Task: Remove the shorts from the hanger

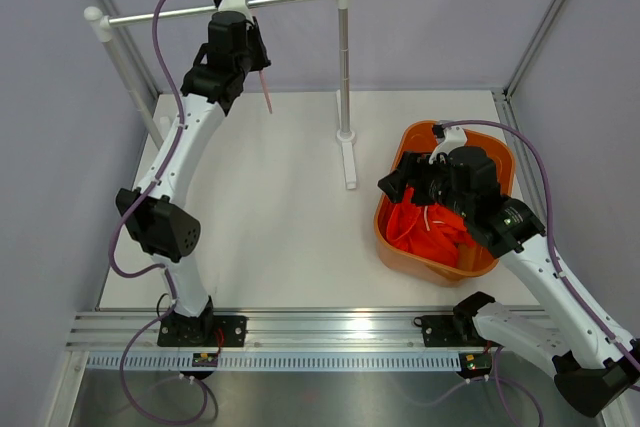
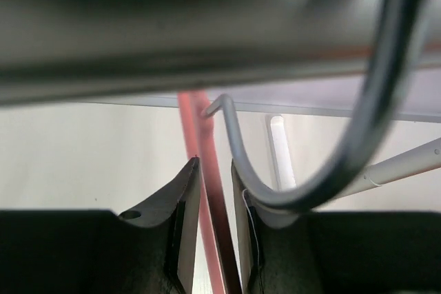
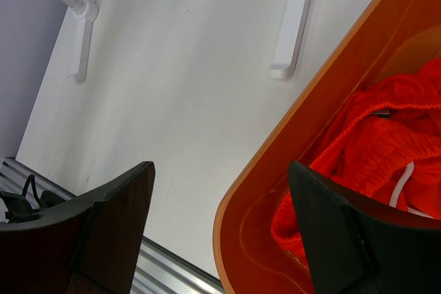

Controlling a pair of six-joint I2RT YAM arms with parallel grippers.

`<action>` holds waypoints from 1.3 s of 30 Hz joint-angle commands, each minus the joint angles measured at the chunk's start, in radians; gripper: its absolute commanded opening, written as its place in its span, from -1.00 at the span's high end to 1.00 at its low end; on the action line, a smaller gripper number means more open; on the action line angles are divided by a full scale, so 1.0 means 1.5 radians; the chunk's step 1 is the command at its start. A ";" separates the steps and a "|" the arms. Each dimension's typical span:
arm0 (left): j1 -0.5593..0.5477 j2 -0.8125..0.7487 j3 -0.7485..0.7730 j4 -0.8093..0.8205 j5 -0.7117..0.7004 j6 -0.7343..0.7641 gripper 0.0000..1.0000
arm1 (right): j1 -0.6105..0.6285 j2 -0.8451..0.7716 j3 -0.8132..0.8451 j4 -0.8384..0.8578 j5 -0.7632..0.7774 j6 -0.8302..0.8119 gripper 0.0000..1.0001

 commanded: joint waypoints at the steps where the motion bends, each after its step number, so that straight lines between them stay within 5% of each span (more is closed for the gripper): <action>1: 0.003 -0.053 -0.003 0.042 0.013 0.005 0.45 | -0.003 -0.004 -0.002 0.019 -0.010 -0.007 -0.73; 17: 0.002 -0.188 -0.141 0.064 -0.019 0.025 -0.08 | -0.004 -0.001 0.006 0.011 0.001 -0.012 -0.75; 39: -0.073 -0.446 -0.302 0.003 0.018 0.036 -0.20 | -0.003 -0.060 0.016 -0.025 0.026 -0.005 -0.96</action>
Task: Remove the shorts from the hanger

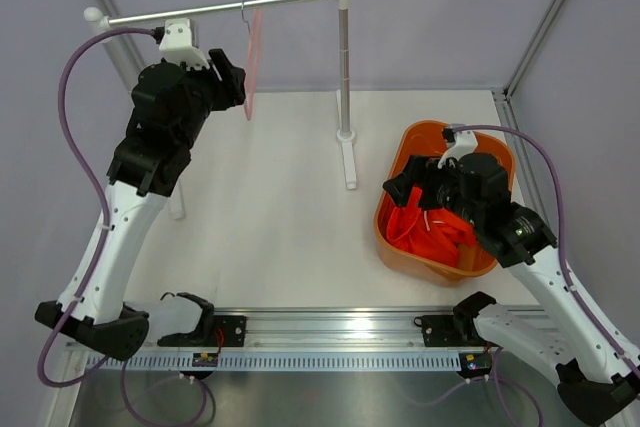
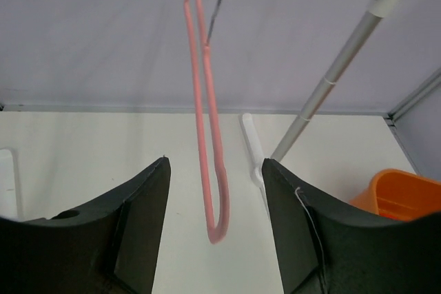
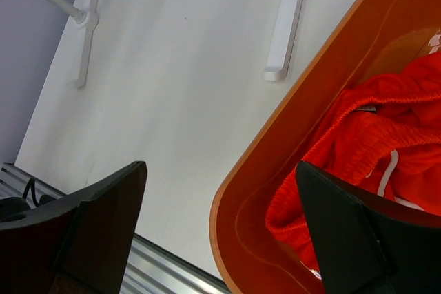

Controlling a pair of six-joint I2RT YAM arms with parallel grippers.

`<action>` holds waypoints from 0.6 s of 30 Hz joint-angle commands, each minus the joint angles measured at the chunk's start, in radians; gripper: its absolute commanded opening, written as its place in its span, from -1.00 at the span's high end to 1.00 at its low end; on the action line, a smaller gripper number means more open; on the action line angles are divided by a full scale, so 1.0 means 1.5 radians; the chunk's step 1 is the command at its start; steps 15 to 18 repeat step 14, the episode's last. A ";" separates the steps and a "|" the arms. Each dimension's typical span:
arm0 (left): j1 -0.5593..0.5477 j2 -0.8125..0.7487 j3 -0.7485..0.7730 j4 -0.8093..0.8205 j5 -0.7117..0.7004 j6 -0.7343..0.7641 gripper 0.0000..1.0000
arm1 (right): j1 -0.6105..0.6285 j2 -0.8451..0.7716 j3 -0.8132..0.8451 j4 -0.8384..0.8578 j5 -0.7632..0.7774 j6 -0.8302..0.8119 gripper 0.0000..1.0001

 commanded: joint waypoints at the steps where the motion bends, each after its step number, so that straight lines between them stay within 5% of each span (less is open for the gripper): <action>1: -0.042 -0.055 -0.042 -0.029 0.016 0.014 -0.21 | -0.003 -0.027 0.018 -0.004 0.003 0.001 -0.99; 8: -0.190 -0.172 -0.184 -0.068 -0.025 0.017 -0.21 | -0.003 -0.089 -0.008 0.015 -0.007 0.027 -0.99; 18: -0.216 -0.279 -0.257 -0.097 -0.030 0.006 -0.22 | -0.003 -0.112 -0.009 0.009 0.002 0.036 -0.99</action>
